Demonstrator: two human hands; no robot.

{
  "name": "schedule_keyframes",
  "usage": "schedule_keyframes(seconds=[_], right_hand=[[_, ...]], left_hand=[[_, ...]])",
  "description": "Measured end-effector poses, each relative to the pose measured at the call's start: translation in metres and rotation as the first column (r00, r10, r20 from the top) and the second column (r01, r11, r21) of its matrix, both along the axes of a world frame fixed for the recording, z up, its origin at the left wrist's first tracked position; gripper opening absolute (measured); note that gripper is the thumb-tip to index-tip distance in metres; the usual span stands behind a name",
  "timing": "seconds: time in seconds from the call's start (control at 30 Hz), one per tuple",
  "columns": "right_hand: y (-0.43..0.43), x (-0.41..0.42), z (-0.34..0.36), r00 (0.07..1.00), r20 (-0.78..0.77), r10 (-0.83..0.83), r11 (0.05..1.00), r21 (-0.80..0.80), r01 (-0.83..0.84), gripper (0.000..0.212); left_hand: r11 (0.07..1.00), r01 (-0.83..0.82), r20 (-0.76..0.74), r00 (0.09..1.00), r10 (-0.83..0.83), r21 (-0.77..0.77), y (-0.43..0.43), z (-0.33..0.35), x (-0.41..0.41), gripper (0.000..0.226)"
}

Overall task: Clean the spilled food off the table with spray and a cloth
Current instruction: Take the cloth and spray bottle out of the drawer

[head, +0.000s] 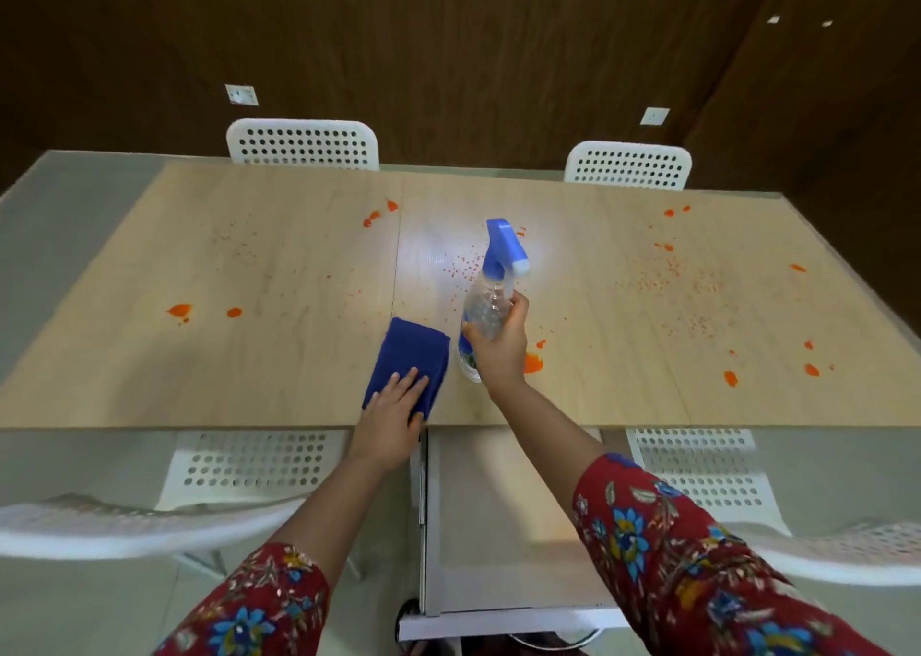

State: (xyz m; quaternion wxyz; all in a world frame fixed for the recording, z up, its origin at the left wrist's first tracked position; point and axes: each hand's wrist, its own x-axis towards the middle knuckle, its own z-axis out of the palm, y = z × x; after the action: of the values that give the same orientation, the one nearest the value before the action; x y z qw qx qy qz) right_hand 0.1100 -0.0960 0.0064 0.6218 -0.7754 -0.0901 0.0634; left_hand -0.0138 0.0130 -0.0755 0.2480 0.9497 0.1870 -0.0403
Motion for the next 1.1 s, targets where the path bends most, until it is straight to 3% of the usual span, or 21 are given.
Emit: schedule_keyframes(seconds=[0.13,0.23,0.27,0.33,0.4,0.53,0.63,0.7,0.77,0.93,1.1], right_hand=[[-0.004,0.006,0.005,0.999,-0.019,0.05,0.992,-0.114,-0.052,0.065],[-0.024,-0.004,0.007,0.973,-0.177,0.148,0.982,-0.094,-0.166,0.087],[-0.035,-0.012,0.008,0.963,-0.227,0.146,0.983,-0.077,-0.167,0.085],[-0.069,-0.033,0.004,0.932,-0.332,0.147,0.982,-0.06,-0.176,0.055],[-0.115,-0.06,-0.006,0.853,-0.467,0.235,0.952,-0.068,-0.299,0.026],[-0.207,-0.116,-0.029,0.647,-0.652,0.395,0.785,-0.126,-0.607,0.023],[-0.241,-0.148,-0.047,0.521,-0.751,0.404,0.575,-0.235,-0.784,0.031],[-0.247,-0.161,-0.06,0.497,-0.78,0.38,0.354,-0.374,-0.857,0.04],[-0.244,-0.167,-0.073,0.518,-0.785,0.34,0.212,-0.472,-0.855,0.046],[-0.233,-0.161,-0.097,0.606,-0.752,0.259,0.064,-0.612,-0.788,0.06],[-0.217,-0.133,-0.103,0.63,-0.736,0.248,0.098,-0.628,-0.772,0.068]], left_hand=[[1.0,0.012,-0.009,1.0,-0.012,-0.009,0.002,0.0,-0.001,0.057],[1.0,0.009,-0.002,1.0,-0.009,0.007,0.001,0.0,0.0,0.057],[1.0,0.005,0.01,1.0,-0.005,0.02,0.001,0.001,0.0,0.057],[0.999,0.009,0.031,0.999,-0.01,0.035,0.001,0.0,-0.002,0.058],[0.998,0.013,0.051,0.999,-0.016,0.058,-0.003,-0.005,-0.01,0.059],[0.996,0.011,0.088,0.996,-0.019,0.094,-0.008,-0.012,-0.022,0.058],[0.997,-0.01,0.116,0.993,0.001,0.081,-0.011,-0.01,-0.021,0.057],[0.997,-0.017,0.118,0.993,0.007,0.079,-0.014,-0.01,-0.02,0.056],[0.996,-0.031,0.116,0.993,0.021,0.086,-0.015,-0.01,-0.02,0.055],[0.996,-0.036,0.106,0.994,0.027,0.085,-0.016,-0.009,-0.018,0.056],[0.997,-0.029,0.099,0.995,0.022,0.074,-0.014,-0.007,-0.018,0.055]])
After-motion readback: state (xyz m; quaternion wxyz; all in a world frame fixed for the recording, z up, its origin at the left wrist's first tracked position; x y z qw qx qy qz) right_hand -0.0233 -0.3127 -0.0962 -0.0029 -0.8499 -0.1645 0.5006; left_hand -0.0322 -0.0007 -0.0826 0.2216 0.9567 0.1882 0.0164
